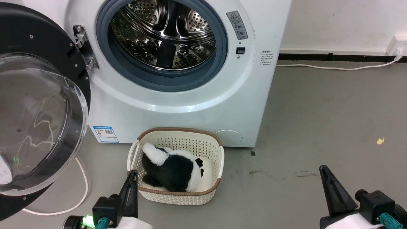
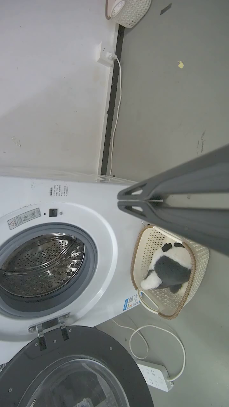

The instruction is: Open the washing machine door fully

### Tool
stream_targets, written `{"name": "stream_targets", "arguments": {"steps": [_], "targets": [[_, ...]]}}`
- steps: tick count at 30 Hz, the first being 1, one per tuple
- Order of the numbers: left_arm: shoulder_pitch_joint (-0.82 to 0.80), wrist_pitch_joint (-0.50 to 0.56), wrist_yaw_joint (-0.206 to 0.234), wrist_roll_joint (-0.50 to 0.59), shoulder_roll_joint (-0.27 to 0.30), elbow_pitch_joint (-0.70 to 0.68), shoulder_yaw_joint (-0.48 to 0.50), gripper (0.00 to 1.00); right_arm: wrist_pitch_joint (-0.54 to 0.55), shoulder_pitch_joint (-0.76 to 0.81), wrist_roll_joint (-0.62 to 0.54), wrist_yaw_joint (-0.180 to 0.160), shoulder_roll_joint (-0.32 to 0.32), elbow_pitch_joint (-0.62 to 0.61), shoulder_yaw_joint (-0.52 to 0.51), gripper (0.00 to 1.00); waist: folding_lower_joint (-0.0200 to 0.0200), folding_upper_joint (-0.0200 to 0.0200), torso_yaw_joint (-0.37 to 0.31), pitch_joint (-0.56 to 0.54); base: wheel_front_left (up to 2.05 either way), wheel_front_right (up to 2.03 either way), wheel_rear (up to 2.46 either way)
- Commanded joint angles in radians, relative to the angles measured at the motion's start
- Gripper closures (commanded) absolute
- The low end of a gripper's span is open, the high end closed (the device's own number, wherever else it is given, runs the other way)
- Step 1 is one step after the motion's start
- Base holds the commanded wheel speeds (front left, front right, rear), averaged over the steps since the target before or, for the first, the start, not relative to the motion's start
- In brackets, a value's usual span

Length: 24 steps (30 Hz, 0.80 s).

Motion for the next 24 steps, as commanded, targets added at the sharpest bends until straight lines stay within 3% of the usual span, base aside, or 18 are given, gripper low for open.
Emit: {"name": "stream_targets", "arguments": {"steps": [1, 24], "targets": [[-0.015, 0.006, -0.004, 0.008, -0.003, -0.007, 0.009, 1.00, 0.004, -0.012, -0.010, 0.000, 0.002, 0.001, 0.001, 1.00, 0.0000, -0.0001, 0.000, 0.000, 0.00, 0.00, 0.00], [-0.028, 0.062, -0.038, 0.041, -0.024, -0.024, 0.058, 1.00, 0.055, -0.035, -0.028, 0.001, 0.003, 0.001, 0.011, 1.00, 0.0000, -0.0001, -0.012, -0.003, 0.00, 0.00, 0.00]]}}
